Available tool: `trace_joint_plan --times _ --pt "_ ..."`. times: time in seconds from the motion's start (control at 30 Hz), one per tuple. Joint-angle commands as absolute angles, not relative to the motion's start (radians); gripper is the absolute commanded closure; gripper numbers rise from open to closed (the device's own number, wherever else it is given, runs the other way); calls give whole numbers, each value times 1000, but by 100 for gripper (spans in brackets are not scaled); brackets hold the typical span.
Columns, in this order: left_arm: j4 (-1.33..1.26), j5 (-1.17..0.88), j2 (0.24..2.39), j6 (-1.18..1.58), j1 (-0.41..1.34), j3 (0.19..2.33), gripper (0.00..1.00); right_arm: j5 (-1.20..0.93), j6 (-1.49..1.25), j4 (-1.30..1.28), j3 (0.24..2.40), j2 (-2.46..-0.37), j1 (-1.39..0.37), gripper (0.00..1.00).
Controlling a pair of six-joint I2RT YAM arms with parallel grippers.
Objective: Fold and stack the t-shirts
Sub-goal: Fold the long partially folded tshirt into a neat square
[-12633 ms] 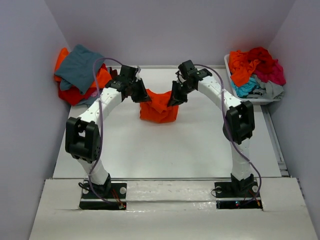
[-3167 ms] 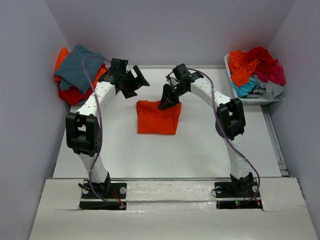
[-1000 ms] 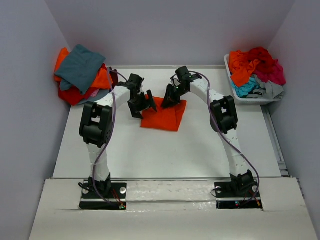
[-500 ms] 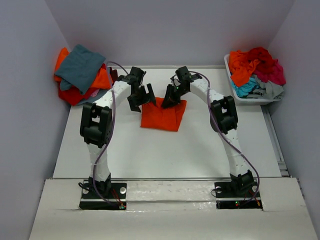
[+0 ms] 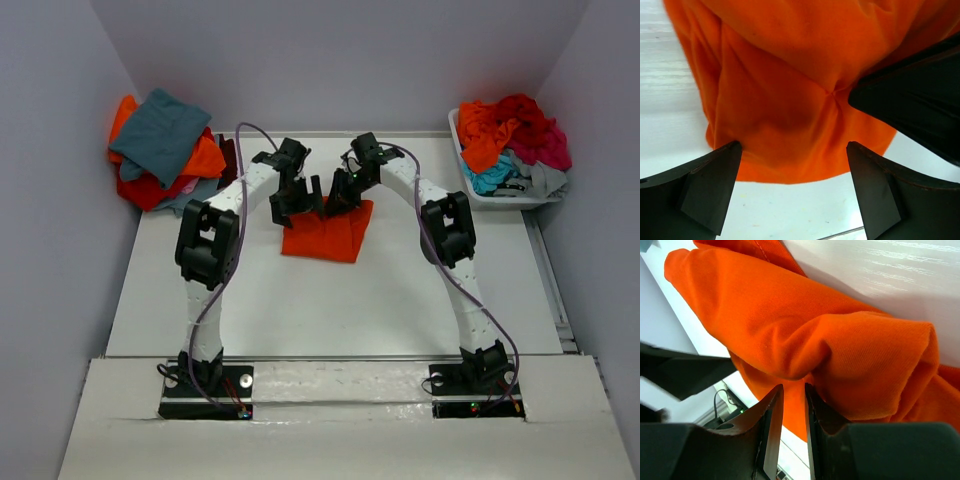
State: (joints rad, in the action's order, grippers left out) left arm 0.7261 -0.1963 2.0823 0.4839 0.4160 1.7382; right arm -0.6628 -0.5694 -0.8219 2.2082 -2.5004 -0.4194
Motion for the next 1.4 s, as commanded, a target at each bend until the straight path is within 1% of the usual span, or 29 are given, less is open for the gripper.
trace_joint_plan --times 0.0,0.13,0.43,0.77,1.2,1.37 --pt "784 -206 2140 442 437 1755 1 -666 -560 -816 2235 -2465 -416 71" --pt "795 -164 2143 448 437 1726 1 -664 -561 -816 2240 -2464 -416 70" --pt "810 -172 2148 488 446 1617 1 -661 -572 -811 2270 -2491 -405 71" --pt "842 -147 2140 482 446 1615 1 -638 -561 -822 2255 -2514 -324 71" --pt "847 -152 2134 477 446 1626 1 -652 -561 -815 2229 -2505 -324 70" --pt "851 -149 2134 472 446 1625 1 -675 -581 -764 2203 -2511 -324 70"
